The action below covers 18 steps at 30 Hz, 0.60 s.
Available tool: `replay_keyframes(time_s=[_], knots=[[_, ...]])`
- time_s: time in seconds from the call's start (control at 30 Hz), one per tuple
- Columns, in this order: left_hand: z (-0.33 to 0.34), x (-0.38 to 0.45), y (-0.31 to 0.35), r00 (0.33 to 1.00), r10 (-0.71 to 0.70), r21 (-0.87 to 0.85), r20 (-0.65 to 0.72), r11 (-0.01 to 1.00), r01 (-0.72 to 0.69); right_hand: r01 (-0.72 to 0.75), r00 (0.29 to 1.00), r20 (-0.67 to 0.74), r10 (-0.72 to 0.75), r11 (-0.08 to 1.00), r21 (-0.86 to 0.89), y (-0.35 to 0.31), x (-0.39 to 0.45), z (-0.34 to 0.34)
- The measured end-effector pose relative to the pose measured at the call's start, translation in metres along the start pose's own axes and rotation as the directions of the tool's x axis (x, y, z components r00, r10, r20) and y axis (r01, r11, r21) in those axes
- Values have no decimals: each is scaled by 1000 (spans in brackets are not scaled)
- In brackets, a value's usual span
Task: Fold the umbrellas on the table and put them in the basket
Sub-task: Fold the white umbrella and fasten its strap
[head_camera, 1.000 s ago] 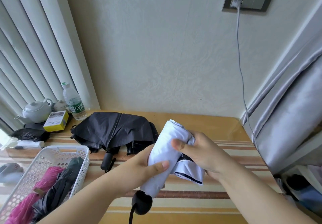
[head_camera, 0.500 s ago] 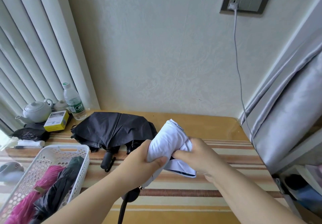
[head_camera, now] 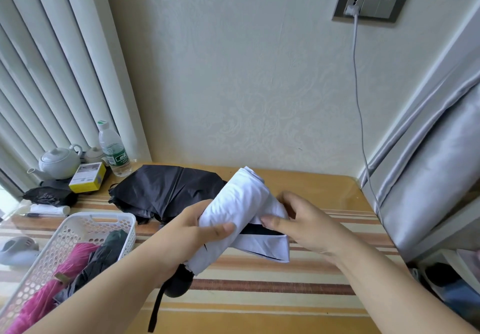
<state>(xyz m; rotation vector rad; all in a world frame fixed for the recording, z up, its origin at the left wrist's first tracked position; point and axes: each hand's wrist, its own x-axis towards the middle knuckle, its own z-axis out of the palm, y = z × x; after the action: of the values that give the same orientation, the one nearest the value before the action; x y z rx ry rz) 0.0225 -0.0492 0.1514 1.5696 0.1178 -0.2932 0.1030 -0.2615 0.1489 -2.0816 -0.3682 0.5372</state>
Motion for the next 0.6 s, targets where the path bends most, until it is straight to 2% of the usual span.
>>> replay_keyframes(time_s=[0.1, 0.13, 0.23, 0.4, 0.47, 0.6], knots=[[-5, -1, 3, 1000, 19, -11, 14, 1000, -19, 39, 998, -44, -47, 985, -167, -1, 2, -4], [-7, -2, 3, 1000, 24, -34, 14, 999, -24, 46, 998, -35, -53, 985, -169, -2, 2, -5], [-14, -1, 3, 1000, 15, -122, 11, 992, -14, 36, 998, 47, -35, 999, -39, -2, 3, -7], [-24, 1, 4, 1000, 8, -194, -20, 981, -11, -37, 988, 152, 26, 997, 74, -2, 0, -5], [-27, 2, 2, 999, 16, -193, -46, 981, -25, -32, 981, 194, 5, 990, 138, -2, -1, -8], [-26, 2, -3, 998, 6, -124, -61, 992, -13, 28, 959, 276, -59, 993, 115, -7, -7, -12]])
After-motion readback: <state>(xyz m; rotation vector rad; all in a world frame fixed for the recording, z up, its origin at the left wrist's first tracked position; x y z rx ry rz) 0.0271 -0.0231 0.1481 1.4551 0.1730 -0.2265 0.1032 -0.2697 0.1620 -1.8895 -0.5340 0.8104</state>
